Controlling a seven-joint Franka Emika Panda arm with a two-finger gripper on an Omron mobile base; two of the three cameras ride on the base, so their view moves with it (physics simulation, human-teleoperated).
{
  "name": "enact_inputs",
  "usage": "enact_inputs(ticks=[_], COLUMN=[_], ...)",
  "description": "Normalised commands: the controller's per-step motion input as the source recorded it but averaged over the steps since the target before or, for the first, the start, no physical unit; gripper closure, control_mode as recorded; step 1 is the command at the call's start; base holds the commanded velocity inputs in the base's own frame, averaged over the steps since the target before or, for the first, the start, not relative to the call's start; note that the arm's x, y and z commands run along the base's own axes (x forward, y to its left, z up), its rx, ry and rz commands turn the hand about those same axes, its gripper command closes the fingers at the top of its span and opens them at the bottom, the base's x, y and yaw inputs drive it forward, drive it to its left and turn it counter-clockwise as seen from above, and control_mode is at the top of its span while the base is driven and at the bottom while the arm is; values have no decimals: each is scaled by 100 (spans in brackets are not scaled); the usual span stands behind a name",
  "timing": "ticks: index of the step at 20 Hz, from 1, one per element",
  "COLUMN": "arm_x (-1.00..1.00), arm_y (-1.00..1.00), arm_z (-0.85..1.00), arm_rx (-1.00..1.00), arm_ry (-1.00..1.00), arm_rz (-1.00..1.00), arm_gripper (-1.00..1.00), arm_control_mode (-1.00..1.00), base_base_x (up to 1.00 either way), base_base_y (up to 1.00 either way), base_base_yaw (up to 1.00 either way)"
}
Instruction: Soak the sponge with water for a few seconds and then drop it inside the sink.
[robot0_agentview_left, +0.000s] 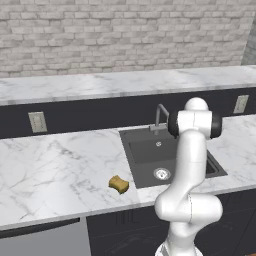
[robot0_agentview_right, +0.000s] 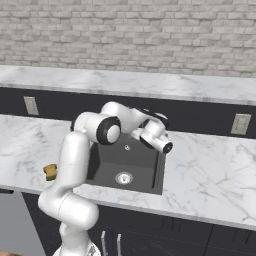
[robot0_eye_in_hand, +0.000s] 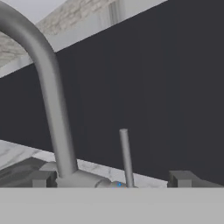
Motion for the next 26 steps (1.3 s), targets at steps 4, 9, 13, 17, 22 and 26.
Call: enact_inputs(ticks=[4,9,13,17,22,26], arm_x=[21,22,26,26,22,18], arm_y=[-4,0,0,0,-1,-6], arm_z=[-1,-4,-11,-18,-18,-5], arm_rx=[0,0,0,0,0,0], arm_ry=[0,0,0,0,0,0], arm_rz=[0,0,0,0,0,0], arm_gripper=[-100,-100,-100,-100,-100,-100], arm_control_mode=[-100,-100,-100,-100,-100,-100], base_base_x=[0,0,0,0,0,0], base_base_y=[0,0,0,0,0,0], base_base_yaw=[0,0,0,0,0,0])
